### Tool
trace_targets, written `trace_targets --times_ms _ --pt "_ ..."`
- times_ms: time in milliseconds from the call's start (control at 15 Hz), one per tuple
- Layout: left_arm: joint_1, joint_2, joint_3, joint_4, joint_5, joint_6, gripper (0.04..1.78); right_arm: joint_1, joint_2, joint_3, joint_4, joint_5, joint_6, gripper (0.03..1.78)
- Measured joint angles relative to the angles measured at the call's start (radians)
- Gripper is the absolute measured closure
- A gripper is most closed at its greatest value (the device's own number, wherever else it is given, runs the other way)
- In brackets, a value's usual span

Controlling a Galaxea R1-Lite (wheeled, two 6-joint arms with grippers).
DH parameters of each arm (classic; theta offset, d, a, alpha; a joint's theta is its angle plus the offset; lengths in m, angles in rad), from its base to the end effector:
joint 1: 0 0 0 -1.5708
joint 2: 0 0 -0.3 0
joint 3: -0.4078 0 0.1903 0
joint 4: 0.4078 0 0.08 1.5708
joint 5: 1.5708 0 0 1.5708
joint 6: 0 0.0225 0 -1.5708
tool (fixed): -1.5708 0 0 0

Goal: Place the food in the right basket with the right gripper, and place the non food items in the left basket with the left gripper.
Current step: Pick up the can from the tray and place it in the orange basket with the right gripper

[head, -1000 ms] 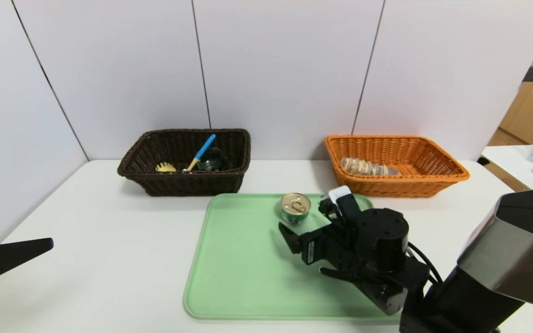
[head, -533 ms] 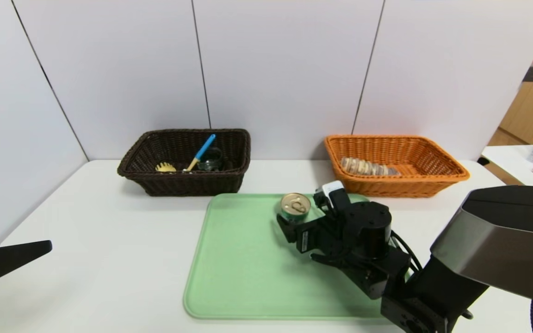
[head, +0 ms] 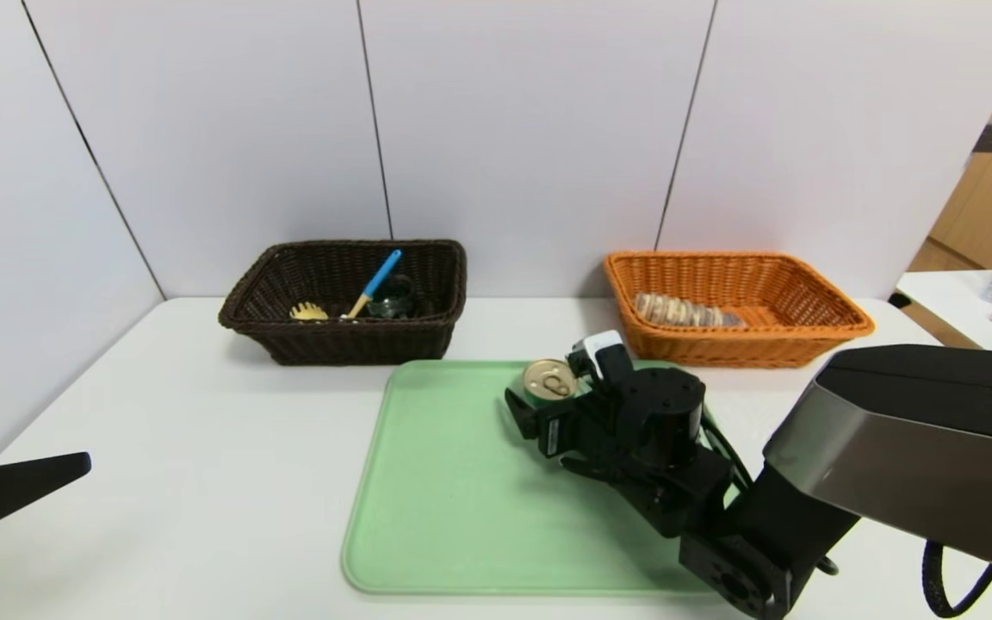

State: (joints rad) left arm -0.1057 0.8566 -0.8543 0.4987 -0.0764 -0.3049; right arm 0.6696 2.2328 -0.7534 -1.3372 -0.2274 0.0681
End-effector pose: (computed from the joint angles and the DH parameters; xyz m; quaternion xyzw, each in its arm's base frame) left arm 0.0676 -0.0089 0.2526 -0.1429 0.2584 -0.0494 0.9541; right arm 0.2983 0.2296 0.0551 0.0023 0.0714 0.2164 0.9737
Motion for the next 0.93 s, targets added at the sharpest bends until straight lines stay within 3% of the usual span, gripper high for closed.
trace_targets --times_ms 333,400,600,667,933 --pt "0.0 -0.002 0.0 0.0 -0.002 0.0 0.13 -0.004 0.02 -0.031 -0.004 0.0 -0.001 0.1" --pt "0.0 -0.002 0.0 0.0 -0.001 0.0 0.13 -0.004 0.022 -0.034 -0.006 0.0 -0.001 0.16" --pt "0.0 -0.004 0.0 0.001 -0.001 0.0 0.13 -0.004 0.026 -0.037 -0.006 0.001 -0.001 0.66" --pt "0.0 -0.005 0.0 0.001 0.0 0.0 0.13 -0.004 0.027 -0.036 -0.007 0.001 -0.001 0.76" --pt "0.0 -0.005 0.0 0.001 0.0 0.0 0.13 0.001 0.019 -0.021 -0.01 0.003 0.001 0.81"
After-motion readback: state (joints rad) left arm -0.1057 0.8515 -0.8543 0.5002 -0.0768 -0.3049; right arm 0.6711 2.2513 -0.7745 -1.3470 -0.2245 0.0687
